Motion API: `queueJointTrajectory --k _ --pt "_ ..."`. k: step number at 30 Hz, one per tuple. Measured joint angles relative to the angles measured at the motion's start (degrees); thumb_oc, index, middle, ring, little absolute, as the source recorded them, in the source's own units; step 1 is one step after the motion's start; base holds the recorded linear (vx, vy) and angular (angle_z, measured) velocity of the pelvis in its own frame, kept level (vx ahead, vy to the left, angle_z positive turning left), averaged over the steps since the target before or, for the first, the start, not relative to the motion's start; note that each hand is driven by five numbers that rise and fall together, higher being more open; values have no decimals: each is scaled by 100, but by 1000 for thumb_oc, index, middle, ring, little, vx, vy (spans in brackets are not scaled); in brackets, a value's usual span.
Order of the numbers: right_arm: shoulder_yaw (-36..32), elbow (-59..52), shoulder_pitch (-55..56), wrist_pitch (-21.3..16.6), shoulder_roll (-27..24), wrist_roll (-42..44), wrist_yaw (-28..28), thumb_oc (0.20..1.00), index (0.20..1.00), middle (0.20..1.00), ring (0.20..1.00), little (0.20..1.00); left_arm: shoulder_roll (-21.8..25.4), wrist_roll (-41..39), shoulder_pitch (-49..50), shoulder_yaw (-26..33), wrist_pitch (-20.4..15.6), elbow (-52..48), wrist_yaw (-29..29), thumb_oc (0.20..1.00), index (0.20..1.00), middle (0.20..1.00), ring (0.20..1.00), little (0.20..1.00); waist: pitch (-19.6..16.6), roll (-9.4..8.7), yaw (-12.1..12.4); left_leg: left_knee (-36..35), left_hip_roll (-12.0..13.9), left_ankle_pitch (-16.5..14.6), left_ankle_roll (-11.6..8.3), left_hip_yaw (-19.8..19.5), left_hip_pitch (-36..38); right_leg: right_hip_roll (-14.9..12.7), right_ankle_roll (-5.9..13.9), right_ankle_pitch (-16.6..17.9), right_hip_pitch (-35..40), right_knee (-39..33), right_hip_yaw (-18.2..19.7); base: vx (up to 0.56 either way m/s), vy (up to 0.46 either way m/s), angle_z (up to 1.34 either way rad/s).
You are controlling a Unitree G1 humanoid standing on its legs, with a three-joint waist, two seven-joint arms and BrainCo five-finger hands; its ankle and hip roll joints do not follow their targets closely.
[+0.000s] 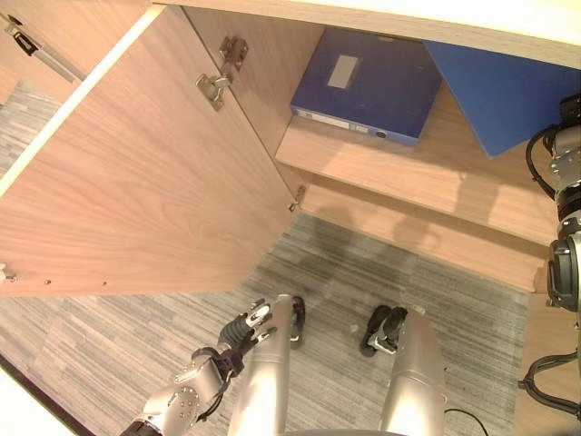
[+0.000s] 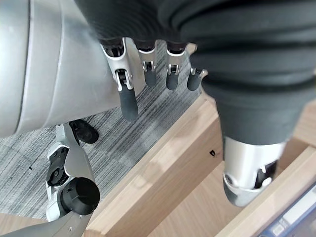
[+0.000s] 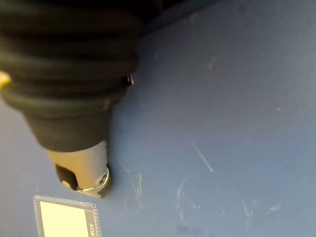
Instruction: Put the empty folder in the office cabinet
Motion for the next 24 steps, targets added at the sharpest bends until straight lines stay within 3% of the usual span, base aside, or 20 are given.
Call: queueJointTrajectory --k 4,10,13,19,24 --pt "-512 6 -1 -259 138 385 -243 200 200 200 200 200 126 -1 1 -30 0 12 87 1000 1000 1000 1000 1000 1 2 15 87 0 -33 45 9 -33 -12 -2 -3 0 32 0 0 0 0" --pt "-1454 -25 2 -997 229 1095 -551 200 200 200 200 200 144 -1 6 -30 -12 151 162 1000 1000 1000 1000 1000 17 88 37 183 0 -90 78 62 -44 -39 -1 -49 3 100 32 -1 6 0" --pt "-1629 -76 24 -1232 242 1142 -584 200 200 200 200 200 141 -1 8 -52 -14 222 207 1000 1000 1000 1000 1000 27 234 5 245 8 -130 105 71 -26 -42 -9 -48 4 128 46 -1 12 0" --pt "-2232 -749 614 -1739 399 1302 -684 200 200 200 200 200 141 0 10 -99 -60 271 239 1000 1000 1000 1000 1000 43 313 -24 313 44 -202 156 141 34 -25 -5 -72 3 188 130 -2 21 -4" --pt "-2343 -745 681 -1926 353 1304 -763 200 200 200 200 200 144 1 27 -97 -82 301 233 1000 1000 1000 1000 1000 43 313 -85 334 59 -235 153 150 11 -11 8 -82 4 186 145 -4 7 -2"
